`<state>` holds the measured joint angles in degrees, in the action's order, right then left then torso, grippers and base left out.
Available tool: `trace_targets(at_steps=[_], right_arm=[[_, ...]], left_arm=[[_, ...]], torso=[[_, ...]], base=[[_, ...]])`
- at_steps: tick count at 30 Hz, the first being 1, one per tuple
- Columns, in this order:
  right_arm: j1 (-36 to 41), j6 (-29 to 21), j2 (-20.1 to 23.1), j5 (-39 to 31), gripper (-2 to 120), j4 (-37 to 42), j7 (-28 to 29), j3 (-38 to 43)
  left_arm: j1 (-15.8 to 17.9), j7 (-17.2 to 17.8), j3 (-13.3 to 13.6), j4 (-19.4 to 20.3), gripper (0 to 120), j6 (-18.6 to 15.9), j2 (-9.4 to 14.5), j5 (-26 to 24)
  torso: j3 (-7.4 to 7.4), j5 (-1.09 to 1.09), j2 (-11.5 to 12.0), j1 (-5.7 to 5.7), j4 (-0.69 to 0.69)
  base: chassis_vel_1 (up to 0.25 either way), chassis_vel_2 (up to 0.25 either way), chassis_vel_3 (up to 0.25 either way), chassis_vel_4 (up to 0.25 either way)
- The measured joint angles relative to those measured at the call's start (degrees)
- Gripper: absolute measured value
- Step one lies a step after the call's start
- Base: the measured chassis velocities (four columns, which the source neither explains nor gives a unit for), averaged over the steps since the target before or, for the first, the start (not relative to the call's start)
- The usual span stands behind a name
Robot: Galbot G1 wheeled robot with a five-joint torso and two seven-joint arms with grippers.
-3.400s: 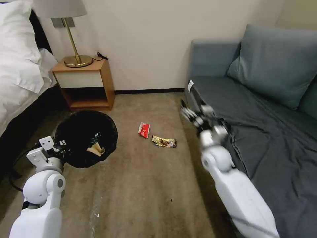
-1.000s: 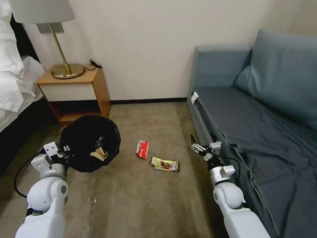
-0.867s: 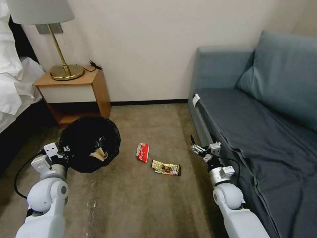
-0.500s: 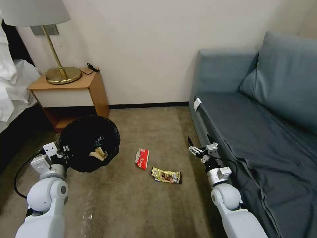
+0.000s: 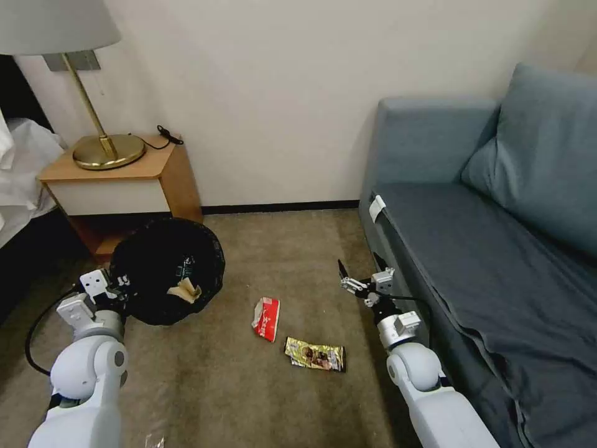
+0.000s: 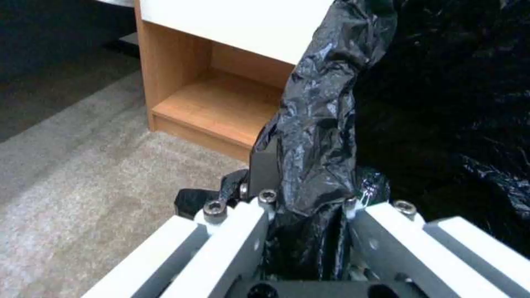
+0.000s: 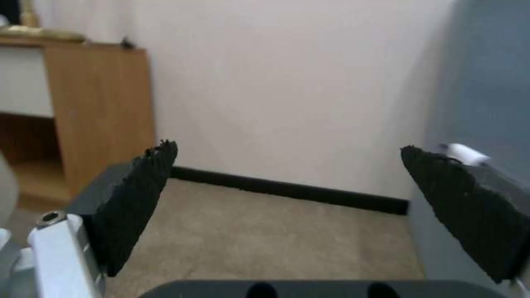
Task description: Pick up the trash bin, then pick up the garbage on the floor and place it into the trash bin.
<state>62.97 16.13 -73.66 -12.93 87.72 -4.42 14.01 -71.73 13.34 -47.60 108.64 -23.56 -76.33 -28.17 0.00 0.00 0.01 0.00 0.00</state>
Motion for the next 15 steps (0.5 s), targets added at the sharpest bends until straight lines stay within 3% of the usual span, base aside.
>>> trace_targets(at_steps=[6, 9, 15], right_arm=[[-4.71, 1.43, 4.4, 1.46, 100, -4.22, -2.45, -6.26], [-10.7, 3.43, 9.39, 3.26, 100, -11.01, -6.77, -14.05], [-18.87, 3.56, 11.03, 5.31, 100, -19.84, -14.69, -21.24]], left_arm=[[0.17, -0.06, 0.33, -0.31, 1, 0.04, -0.21, 0.27], [0.2, -0.14, 0.83, -0.28, 1, -0.11, -0.9, 1.23], [0.58, -0.14, 1.08, 0.01, 1, -0.51, -1.47, 1.96]], torso=[[0.0, -0.01, 0.0, 0.0, -0.01], [-0.01, 0.0, 0.0, 0.0, 0.0], [-0.01, -0.02, 0.0, 0.0, 0.0]], base=[[-0.022, 0.035, 0.035, -0.022], [0.0, 0.0, 0.0, 0.0], [0.0, 0.0, 0.0, 0.0]])
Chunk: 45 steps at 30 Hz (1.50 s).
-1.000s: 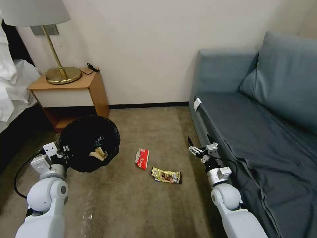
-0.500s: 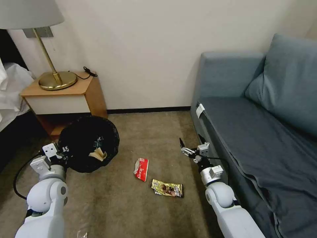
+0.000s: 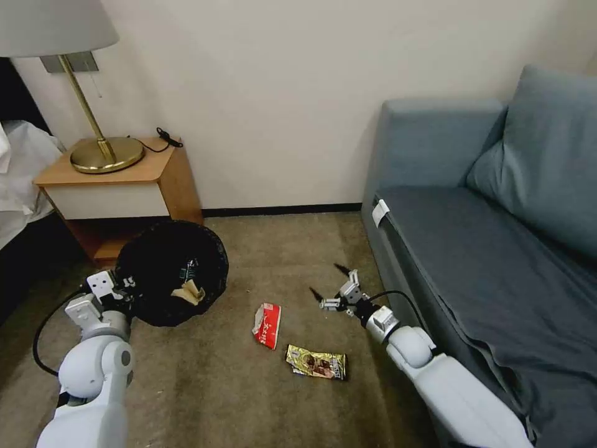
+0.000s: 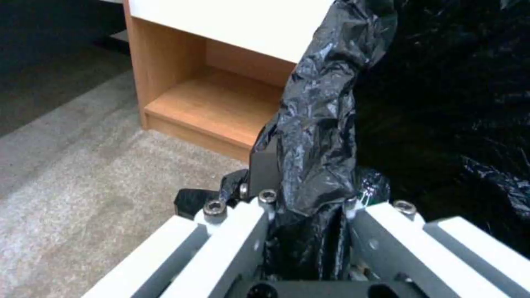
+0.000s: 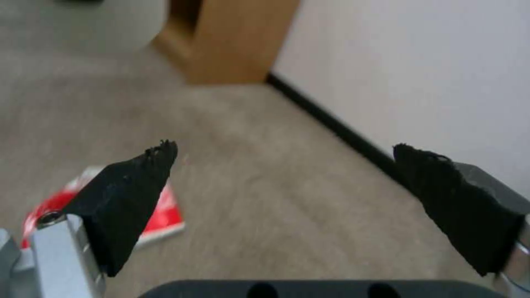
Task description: Pick up the trash bin, then pick up the garbage on the floor and place it into the trash bin.
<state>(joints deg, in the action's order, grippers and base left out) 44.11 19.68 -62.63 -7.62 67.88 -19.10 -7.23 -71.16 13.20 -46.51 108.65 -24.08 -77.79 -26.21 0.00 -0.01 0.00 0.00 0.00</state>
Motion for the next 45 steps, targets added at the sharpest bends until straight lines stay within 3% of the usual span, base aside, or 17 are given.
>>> trace_targets(at_steps=[5, 7, 22, 30, 45], right_arm=[[-3.96, -2.52, 0.06, 0.14, 100, -2.99, -7.73, -2.73], [-5.78, -3.24, -0.4, 0.68, 100, -5.1, -13.33, -4.18], [-6.24, -4.78, -0.41, 2.34, 100, -10.0, -29.74, -7.79], [-4.72, -3.39, -1.9, 4.92, 100, -12.07, -32.23, -6.16], [-2.72, 0.15, -7.36, 10.2, 100, -20.14, -31.05, -2.47]], left_arm=[[0.01, 0.06, 0.03, 0.13, 1, -0.13, -0.45, 0.18], [-0.09, 0.06, 0.0, 0.08, 1, -0.13, -0.74, 0.31], [-0.6, 0.27, -0.38, 0.02, 1, 0.2, -2.03, 1.25], [-1.08, 1.32, -0.43, -0.31, 1, 1.02, -3.01, 1.35], [-1.13, 1.38, -0.47, 0.16, 1, 1.13, -3.32, 1.34]], torso=[[0.0, 0.02, 0.0, 0.0, 0.0], [0.0, 0.01, 0.0, 0.0, 0.0], [0.0, 0.01, 0.0, 0.0, 0.0], [0.0, 0.02, -0.01, 0.0, 0.0], [0.0, 0.02, 0.0, 0.0, 0.0]], base=[[0.0, 0.0, 0.0, 0.0], [0.0, 0.0, 0.0, 0.0], [0.0, 0.0, 0.0, 0.0], [0.0, 0.0, 0.0, 0.0], [0.0, 0.0, 0.0, 0.0]])
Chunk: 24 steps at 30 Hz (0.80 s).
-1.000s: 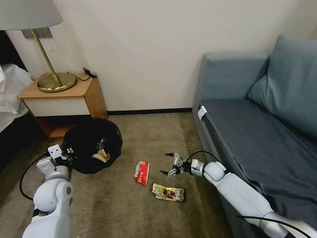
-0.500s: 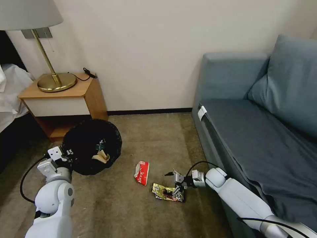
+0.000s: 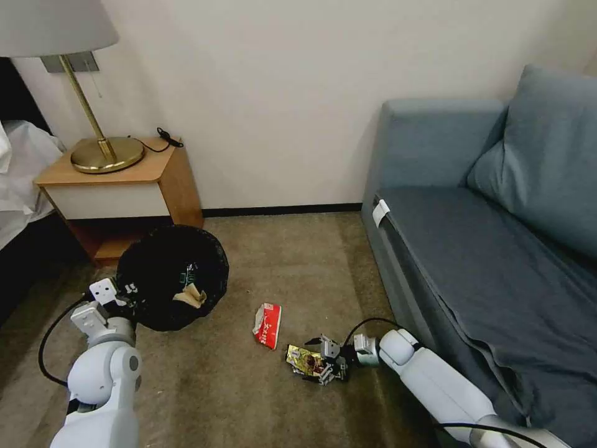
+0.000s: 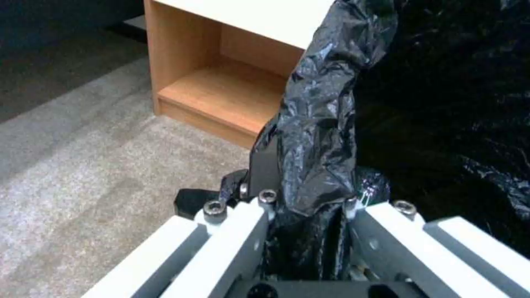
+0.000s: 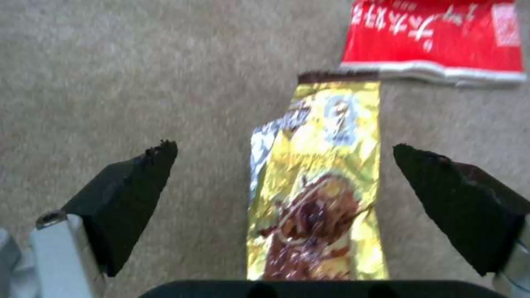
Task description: Pick up the trash bin, then pick up the garbage on the floor and place it into the trash bin.
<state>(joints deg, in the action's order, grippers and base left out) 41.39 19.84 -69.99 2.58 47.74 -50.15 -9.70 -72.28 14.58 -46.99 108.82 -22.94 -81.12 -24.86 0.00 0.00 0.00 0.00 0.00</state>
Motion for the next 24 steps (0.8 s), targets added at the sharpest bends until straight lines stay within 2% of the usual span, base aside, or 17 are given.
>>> trace_targets(at_steps=[18, 21, 23, 24], right_arm=[[-0.02, 2.24, -5.41, 5.46, 100, -11.25, 1.43, 8.03], [0.03, 2.63, -5.72, 6.27, 98, -12.39, 1.42, 8.88], [0.23, 3.39, -5.86, 6.39, 88, -13.15, 1.35, 9.68], [0.23, 3.39, -5.86, 6.39, 88, -13.15, 1.35, 9.68]], left_arm=[[-0.44, 0.06, -0.07, 0.48, 1, -0.24, 0.19, -0.06], [-0.52, 0.07, -0.25, 0.54, 1, -0.24, 0.42, -0.17], [-0.53, 0.07, -0.26, 0.69, 1, -0.24, 0.51, -0.23], [-0.53, 0.07, -0.26, 0.69, 1, -0.24, 0.51, -0.23]], torso=[[0.0, 0.0, 0.0, 0.0, 0.0], [0.0, 0.0, 0.0, 0.0, 0.0], [0.0, 0.0, 0.0, 0.0, 0.0], [0.0, 0.0, 0.0, 0.0, 0.0]], base=[[0.0, 0.0, 0.0, 0.0], [0.0, 0.0, 0.0, 0.0], [0.0, 0.0, 0.0, 0.0], [0.0, 0.0, 0.0, 0.0]])
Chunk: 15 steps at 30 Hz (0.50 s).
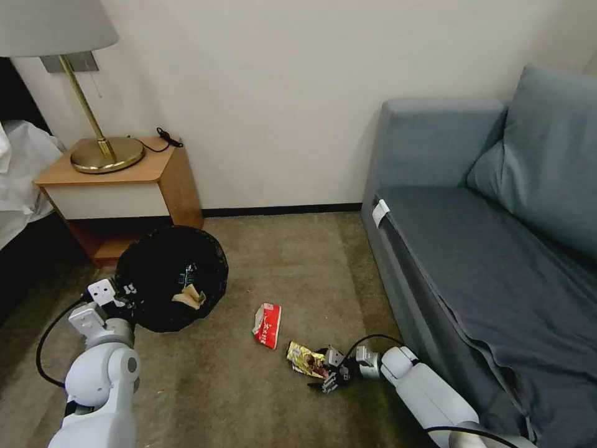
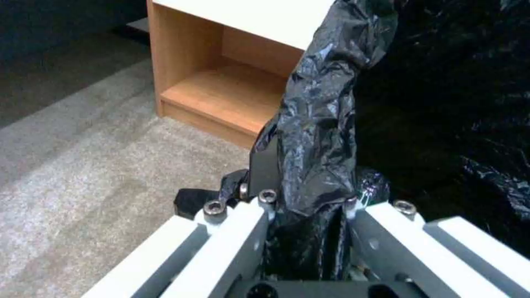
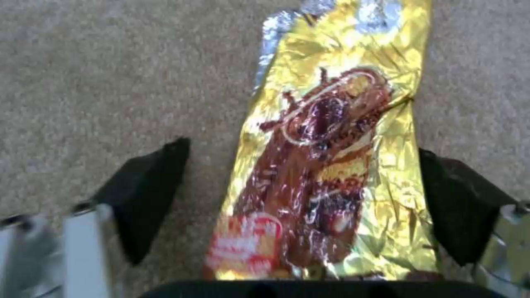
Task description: Pick up the trash bin, then pick up the garbage on the floor and place it into the trash bin.
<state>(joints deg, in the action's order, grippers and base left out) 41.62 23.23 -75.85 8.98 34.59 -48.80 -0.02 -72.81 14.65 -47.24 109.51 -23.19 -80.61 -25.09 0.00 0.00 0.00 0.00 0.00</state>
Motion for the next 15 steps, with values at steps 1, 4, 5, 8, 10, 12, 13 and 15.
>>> trace_targets(at_steps=[1, 4, 5, 8, 10, 12, 13, 15], right_arm=[[0.13, 0.18, 0.01, -0.11, 84, -0.07, -0.05, 0.19], [0.43, 0.3, 0.1, -0.57, 72, 0.0, -0.08, 0.39], [0.43, 0.3, 0.1, -0.57, 72, 0.0, -0.08, 0.39], [0.56, 0.28, 0.26, -1.0, 63, 0.32, 0.04, 0.42], [0.6, 0.15, 0.4, -1.33, 49, 0.59, 0.28, 0.44], [0.61, 0.11, 0.43, -1.54, 43, 0.66, 0.38, 0.46], [0.61, 0.08, 0.44, -1.7, 38, 0.7, 0.51, 0.47], [0.61, 0.05, 0.45, -1.79, 32, 0.75, 0.59, 0.47]], left_arm=[[0.0, 0.0, 0.03, 0.08, 1, 0.0, 0.0, 0.0], [0.05, 0.0, 0.17, 0.22, 1, -0.01, -0.09, 0.0], [0.05, 0.0, 0.17, 0.22, 1, -0.01, -0.09, 0.0], [0.07, 0.01, 0.22, 0.25, 1, -0.04, -0.14, 0.0], [0.07, 0.02, 0.16, 0.25, 1, -0.04, -0.12, -0.01], [0.05, 0.02, 0.1, 0.25, 1, -0.04, -0.09, -0.03], [0.05, 0.02, 0.06, 0.25, 1, -0.04, -0.06, -0.05], [0.05, 0.02, 0.04, 0.25, 1, -0.04, -0.03, -0.06]], torso=[[0.0, 0.0, 0.0, 0.0, 0.0], [0.0, 0.0, 0.0, 0.0, 0.0], [0.0, 0.0, 0.0, 0.0, 0.0], [0.0, -0.01, 0.0, 0.0, 0.0], [0.0, -0.01, 0.0, 0.0, 0.0], [0.0, 0.0, 0.0, 0.0, 0.0], [0.0, 0.0, 0.0, 0.0, 0.0], [0.0, 0.0, 0.0, 0.0, 0.0]], base=[[0.0, 0.0, 0.0, 0.0], [0.0, 0.0, 0.0, 0.0], [0.0, 0.0, 0.0, 0.0], [0.0, 0.0, 0.0, 0.0], [0.0, 0.0, 0.0, 0.0], [0.0, 0.0, 0.0, 0.0], [0.0, 0.0, 0.0, 0.0], [0.0, 0.0, 0.0, 0.0]])
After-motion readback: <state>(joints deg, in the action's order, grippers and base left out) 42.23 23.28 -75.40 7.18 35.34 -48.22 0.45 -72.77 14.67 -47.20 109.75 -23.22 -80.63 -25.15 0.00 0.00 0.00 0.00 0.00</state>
